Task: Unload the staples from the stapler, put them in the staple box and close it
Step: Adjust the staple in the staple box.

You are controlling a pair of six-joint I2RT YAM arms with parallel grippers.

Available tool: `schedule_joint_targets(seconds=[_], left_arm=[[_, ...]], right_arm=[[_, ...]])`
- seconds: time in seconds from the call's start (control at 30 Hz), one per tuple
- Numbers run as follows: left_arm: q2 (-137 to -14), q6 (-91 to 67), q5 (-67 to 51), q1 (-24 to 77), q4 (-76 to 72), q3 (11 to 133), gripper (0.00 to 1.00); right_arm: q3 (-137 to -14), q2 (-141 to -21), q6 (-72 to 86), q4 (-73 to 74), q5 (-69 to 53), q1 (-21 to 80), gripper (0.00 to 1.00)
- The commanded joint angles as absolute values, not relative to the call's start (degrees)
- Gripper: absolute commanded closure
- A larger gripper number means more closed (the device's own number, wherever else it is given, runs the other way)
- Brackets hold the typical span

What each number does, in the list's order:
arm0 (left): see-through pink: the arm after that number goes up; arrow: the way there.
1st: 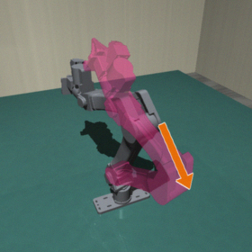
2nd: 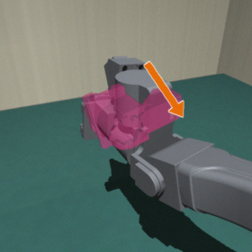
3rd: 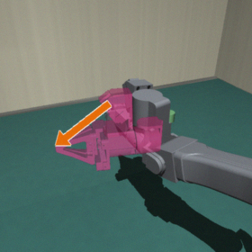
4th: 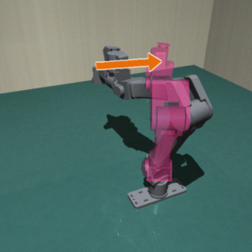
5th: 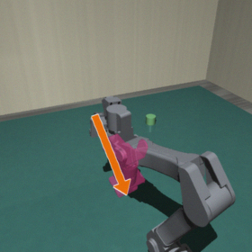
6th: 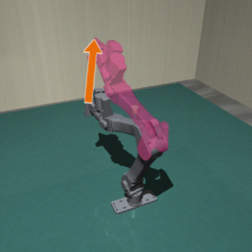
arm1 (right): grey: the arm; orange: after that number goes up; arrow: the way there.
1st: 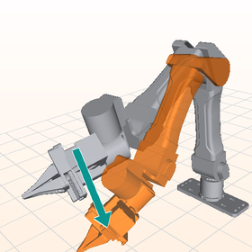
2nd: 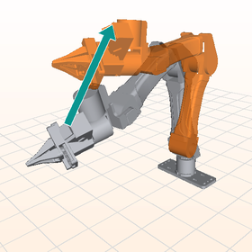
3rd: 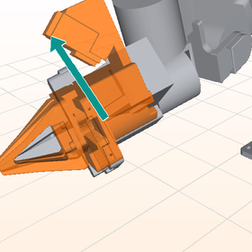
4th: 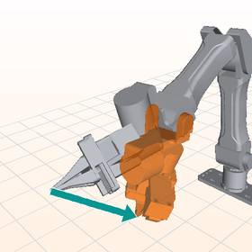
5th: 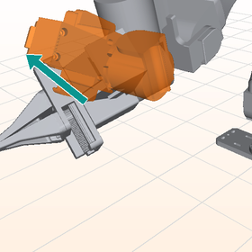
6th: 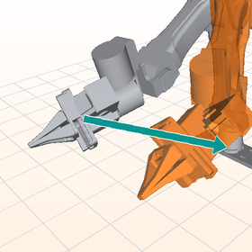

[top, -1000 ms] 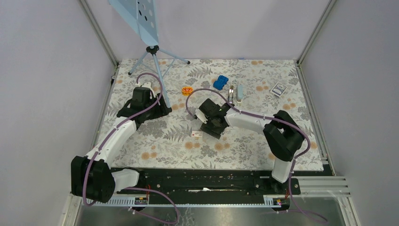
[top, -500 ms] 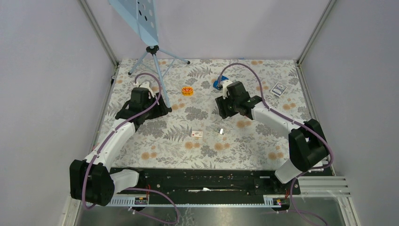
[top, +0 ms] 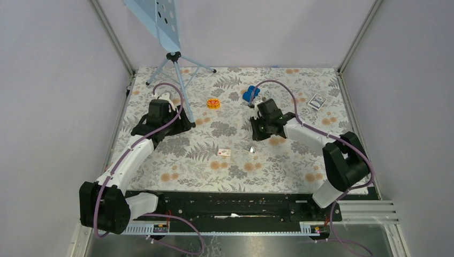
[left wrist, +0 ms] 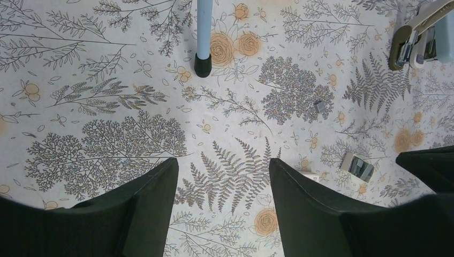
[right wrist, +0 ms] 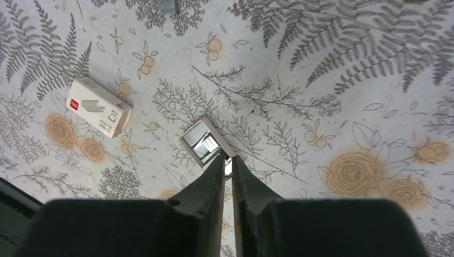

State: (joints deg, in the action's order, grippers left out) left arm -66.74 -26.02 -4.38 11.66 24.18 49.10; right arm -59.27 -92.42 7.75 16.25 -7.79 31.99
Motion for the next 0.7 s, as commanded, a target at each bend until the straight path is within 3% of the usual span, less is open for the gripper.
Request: schedule_joint_targets(seconds=[0.0,0.27,0.67], left_arm=[[-66.74,-26.55,-5.67,11.16,21.63,49.12,0.32],[-66.80,-26.54,-5.84,10.98,21.67,49.04,0.32],[-66.75,-26.54,-5.98,10.90,21.64,48.96,0.32]], right_arm=[[-61.16,-94.88,7.91,18.53,-12.46,31.95,0.85],[-63.14,-98.03,7.99,20.52,-12.23,32.02,0.92],[-63.63,-100.05,8.27,21.15,-13.57,32.08,0.93]])
